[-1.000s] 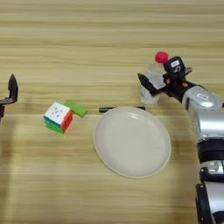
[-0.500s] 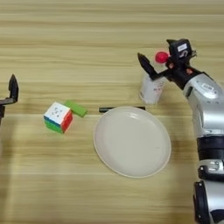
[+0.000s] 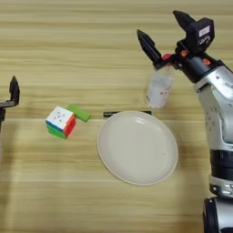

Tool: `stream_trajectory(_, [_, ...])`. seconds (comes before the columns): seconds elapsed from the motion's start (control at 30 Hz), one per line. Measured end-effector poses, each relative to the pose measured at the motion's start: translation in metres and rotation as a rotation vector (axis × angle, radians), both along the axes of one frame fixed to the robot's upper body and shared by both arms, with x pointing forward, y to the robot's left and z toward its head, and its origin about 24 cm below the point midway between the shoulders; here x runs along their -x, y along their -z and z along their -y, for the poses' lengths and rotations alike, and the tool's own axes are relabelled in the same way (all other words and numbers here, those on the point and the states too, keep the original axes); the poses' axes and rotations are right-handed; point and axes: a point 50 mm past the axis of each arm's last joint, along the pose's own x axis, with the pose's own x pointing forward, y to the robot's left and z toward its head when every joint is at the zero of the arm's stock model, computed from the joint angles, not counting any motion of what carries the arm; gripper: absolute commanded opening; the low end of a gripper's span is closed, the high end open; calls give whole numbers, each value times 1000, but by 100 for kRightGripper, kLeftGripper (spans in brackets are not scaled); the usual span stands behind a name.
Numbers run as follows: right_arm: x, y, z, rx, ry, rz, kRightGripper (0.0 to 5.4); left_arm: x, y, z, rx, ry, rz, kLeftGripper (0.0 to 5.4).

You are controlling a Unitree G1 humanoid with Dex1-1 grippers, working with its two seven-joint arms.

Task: Move the objects on the table

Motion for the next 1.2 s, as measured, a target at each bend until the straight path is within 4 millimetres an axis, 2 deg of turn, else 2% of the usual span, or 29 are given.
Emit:
stream_trajectory(0.13, [15, 9, 0, -12, -49, -28, 535, 0, 0, -1, -2, 5, 2, 540])
stream_trajectory(0.27, [33, 35, 11, -44, -55, -125, 535, 0, -2, -6, -21, 8, 4, 540])
stream_trajectory(0.37, [44, 49, 12, -44, -74, -175, 535, 1, -3, -9, -28, 36, 1, 540])
stream_trajectory(0.53, [55, 72, 14, -63, -63, -256, 535, 4, -3, -4, -40, 108, -20, 540])
stream_trajectory(0.93, [72, 110, 7, -92, 7, -296, 535, 25, -2, 29, -94, 354, -66, 540])
stream_trajectory(1.2, [75, 118, 3, -89, 29, -260, 535, 34, 5, 46, -88, 451, -113, 540])
